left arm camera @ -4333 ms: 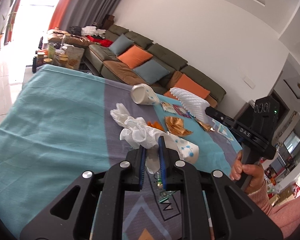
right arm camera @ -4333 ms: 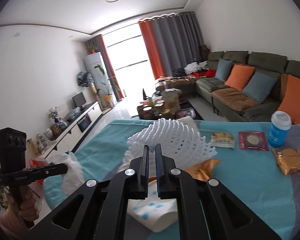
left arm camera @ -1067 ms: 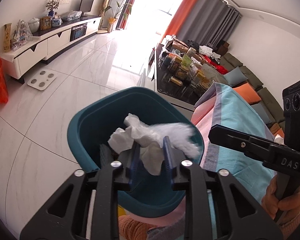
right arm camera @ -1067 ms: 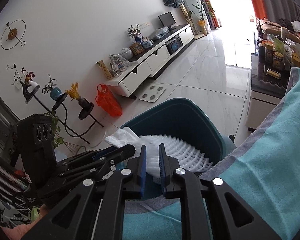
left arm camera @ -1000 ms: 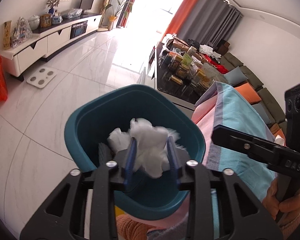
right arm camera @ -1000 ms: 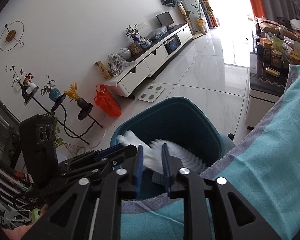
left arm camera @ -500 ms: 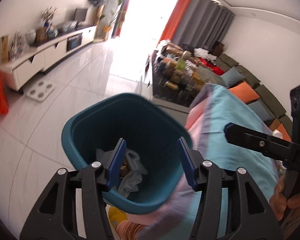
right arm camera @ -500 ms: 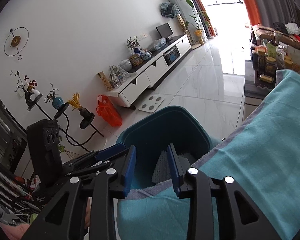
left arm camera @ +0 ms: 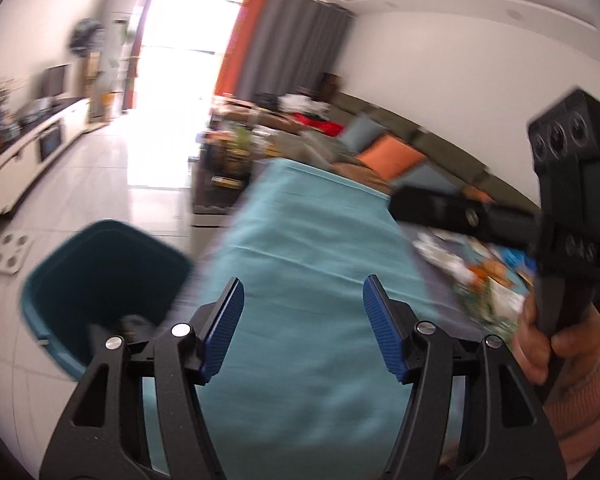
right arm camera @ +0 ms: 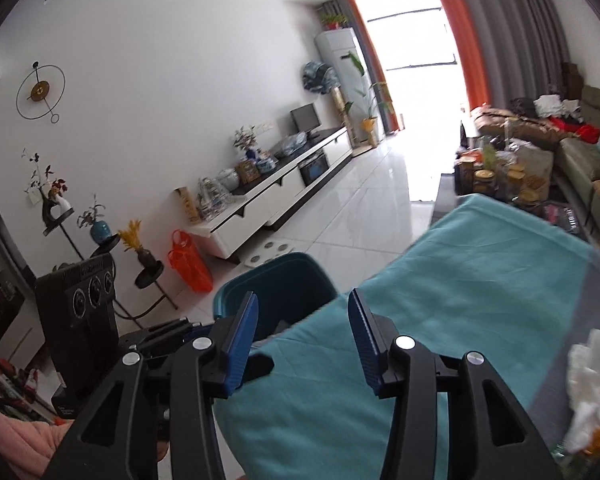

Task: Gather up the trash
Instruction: 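Move both open tools back over the table trash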

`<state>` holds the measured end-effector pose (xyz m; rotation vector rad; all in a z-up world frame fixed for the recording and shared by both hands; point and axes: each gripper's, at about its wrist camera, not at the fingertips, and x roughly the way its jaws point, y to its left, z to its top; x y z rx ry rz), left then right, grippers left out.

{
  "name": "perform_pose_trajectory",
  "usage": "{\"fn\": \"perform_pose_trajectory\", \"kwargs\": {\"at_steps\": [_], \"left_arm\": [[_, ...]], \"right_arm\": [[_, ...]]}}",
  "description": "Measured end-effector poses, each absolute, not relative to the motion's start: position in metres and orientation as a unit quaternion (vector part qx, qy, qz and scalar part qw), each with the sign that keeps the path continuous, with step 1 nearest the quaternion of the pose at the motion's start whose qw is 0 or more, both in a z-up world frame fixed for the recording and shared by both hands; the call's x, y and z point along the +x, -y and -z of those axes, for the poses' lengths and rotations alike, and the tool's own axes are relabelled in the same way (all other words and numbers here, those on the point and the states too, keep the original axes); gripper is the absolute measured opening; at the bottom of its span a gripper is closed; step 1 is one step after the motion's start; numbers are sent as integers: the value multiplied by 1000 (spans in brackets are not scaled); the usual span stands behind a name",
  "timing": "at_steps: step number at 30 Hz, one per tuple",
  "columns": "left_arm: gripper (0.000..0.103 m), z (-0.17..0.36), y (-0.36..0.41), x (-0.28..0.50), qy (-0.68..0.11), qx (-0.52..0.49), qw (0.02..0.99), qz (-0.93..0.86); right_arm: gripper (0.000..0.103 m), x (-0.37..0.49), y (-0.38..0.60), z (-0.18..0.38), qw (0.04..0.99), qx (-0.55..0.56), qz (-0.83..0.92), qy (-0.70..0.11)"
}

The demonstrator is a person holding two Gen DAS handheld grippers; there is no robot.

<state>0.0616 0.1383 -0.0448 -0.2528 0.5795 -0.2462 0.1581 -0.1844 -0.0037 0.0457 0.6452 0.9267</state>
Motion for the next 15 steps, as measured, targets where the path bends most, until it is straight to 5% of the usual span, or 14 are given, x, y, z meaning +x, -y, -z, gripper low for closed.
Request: {"fn": "perform_pose_trajectory", "kwargs": {"at_steps": [15], "left_arm": [[63, 60, 25, 63, -323, -62, 888, 321]], "right_arm": [[51, 137, 357, 20, 916, 74, -255, -302]]}}
